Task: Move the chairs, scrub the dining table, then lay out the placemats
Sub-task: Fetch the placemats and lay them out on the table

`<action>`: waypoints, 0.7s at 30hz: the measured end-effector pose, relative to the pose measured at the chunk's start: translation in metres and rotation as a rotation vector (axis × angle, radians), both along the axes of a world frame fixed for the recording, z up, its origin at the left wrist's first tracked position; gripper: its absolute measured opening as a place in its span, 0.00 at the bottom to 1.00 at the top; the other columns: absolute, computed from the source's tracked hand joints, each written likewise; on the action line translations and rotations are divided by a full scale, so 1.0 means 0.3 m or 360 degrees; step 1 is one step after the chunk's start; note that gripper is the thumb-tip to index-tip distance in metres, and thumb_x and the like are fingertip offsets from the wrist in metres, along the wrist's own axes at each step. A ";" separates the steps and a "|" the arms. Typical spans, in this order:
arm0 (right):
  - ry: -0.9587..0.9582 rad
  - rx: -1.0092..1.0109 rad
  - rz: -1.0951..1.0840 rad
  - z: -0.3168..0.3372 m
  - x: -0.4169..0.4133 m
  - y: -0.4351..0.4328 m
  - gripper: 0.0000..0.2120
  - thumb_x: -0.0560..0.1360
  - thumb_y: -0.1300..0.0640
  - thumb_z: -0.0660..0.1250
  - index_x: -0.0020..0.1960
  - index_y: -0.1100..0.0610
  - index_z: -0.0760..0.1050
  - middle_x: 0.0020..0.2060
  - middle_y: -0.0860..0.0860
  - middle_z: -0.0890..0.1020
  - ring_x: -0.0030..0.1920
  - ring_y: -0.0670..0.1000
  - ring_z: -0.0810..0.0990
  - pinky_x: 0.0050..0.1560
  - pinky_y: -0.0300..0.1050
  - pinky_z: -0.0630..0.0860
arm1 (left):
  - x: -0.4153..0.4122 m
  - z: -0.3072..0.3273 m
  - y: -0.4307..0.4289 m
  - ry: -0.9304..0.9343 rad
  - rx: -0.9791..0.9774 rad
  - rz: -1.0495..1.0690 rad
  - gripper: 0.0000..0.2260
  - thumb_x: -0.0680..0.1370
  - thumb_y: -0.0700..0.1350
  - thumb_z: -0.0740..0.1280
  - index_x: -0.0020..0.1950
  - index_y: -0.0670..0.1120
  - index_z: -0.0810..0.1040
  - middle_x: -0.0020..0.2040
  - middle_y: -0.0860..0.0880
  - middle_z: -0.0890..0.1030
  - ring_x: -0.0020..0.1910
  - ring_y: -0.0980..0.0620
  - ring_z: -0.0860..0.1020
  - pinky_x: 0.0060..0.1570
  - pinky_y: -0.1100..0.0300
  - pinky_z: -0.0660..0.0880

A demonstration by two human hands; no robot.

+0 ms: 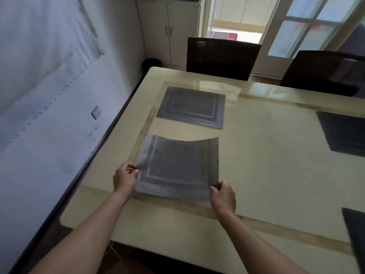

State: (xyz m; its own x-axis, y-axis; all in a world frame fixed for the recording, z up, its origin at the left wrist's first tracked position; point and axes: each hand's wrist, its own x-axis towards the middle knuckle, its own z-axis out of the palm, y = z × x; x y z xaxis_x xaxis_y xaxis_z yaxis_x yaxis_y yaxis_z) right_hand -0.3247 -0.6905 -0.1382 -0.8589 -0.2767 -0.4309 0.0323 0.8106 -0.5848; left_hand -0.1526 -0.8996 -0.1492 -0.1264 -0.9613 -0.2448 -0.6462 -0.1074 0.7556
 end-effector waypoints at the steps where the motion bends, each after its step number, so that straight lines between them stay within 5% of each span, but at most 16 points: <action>1: -0.0013 0.0014 0.0003 -0.006 0.001 -0.009 0.04 0.76 0.57 0.64 0.46 0.58 0.72 0.48 0.56 0.81 0.47 0.57 0.77 0.41 0.44 0.67 | 0.004 -0.005 -0.014 -0.0006 0.0002 -0.0019 0.04 0.72 0.36 0.70 0.44 0.43 0.78 0.45 0.42 0.82 0.45 0.46 0.79 0.46 0.58 0.71; 7: -0.0043 0.0150 0.0047 -0.037 -0.015 -0.021 0.13 0.78 0.49 0.61 0.51 0.58 0.75 0.51 0.57 0.81 0.52 0.59 0.78 0.47 0.47 0.71 | 0.021 -0.022 -0.084 -0.0111 0.0032 -0.0119 0.04 0.71 0.38 0.72 0.45 0.44 0.82 0.45 0.43 0.84 0.47 0.45 0.81 0.51 0.55 0.76; 21: -0.0025 0.0454 0.0216 -0.071 -0.027 -0.005 0.14 0.76 0.46 0.64 0.48 0.57 0.78 0.52 0.57 0.82 0.53 0.58 0.79 0.46 0.45 0.71 | 0.021 -0.049 -0.121 -0.0214 0.0074 -0.0082 0.06 0.71 0.40 0.73 0.47 0.43 0.84 0.47 0.44 0.84 0.49 0.46 0.81 0.52 0.56 0.77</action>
State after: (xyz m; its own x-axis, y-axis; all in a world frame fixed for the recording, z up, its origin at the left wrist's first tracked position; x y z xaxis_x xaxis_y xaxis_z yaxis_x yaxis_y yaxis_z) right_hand -0.3329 -0.6920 -0.1596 -0.8151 -0.2544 -0.5205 -0.0804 0.9394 -0.3332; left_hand -0.1464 -0.9360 -0.1641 -0.1385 -0.9416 -0.3069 -0.7470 -0.1041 0.6566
